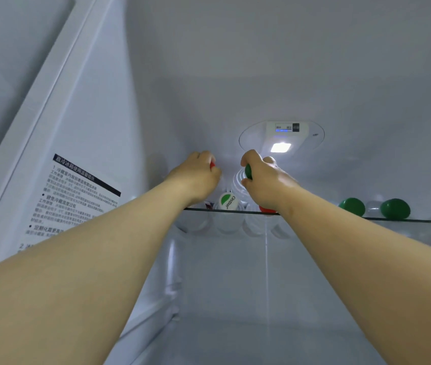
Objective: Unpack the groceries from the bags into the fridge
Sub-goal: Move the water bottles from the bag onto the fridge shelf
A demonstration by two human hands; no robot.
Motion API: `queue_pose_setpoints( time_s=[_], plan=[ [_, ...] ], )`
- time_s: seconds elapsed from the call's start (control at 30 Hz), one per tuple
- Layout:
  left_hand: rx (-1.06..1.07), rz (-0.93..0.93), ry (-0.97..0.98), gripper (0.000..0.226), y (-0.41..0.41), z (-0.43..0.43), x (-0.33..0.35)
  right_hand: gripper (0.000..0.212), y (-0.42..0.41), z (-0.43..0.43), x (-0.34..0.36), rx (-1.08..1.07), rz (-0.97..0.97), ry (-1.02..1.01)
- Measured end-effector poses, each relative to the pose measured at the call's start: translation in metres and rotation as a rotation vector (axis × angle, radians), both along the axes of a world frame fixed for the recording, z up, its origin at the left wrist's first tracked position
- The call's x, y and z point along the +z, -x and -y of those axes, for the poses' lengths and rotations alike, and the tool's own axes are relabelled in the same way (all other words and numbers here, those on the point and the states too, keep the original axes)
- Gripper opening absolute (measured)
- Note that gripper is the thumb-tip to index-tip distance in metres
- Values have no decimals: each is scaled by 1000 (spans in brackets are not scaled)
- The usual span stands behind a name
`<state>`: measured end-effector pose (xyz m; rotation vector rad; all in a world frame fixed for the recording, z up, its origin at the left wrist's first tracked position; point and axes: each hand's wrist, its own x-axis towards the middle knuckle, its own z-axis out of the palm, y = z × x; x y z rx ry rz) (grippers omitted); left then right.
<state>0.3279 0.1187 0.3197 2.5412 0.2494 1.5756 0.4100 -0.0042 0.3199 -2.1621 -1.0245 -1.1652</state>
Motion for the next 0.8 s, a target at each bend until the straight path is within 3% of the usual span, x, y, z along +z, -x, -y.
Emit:
queue_pose_setpoints(
  time_s=[0.13, 0.23, 0.37, 0.53, 0.7, 0.8],
  plan=[
    [73, -80, -50, 29, -3, -5, 1, 49, -2, 0, 0, 45, -77, 17],
    [92, -133, -60, 37, -5, -6, 3, 50, 4, 2, -1, 137, -96, 0],
    [50, -162, -79, 43, -12, -12, 5, 45, 15, 9, -1, 226, 100, -222],
    [120, 164, -202, 30, -4, -5, 0, 22, 17, 11, -2, 166, 222, -211],
    [276, 160, -284, 26, -2, -3, -3, 21, 20, 11, -2, 104, 197, -192],
    [301, 161, -267, 26, -1, -3, -4, 34, 18, 9, -2, -13, 130, -111]
  ],
)
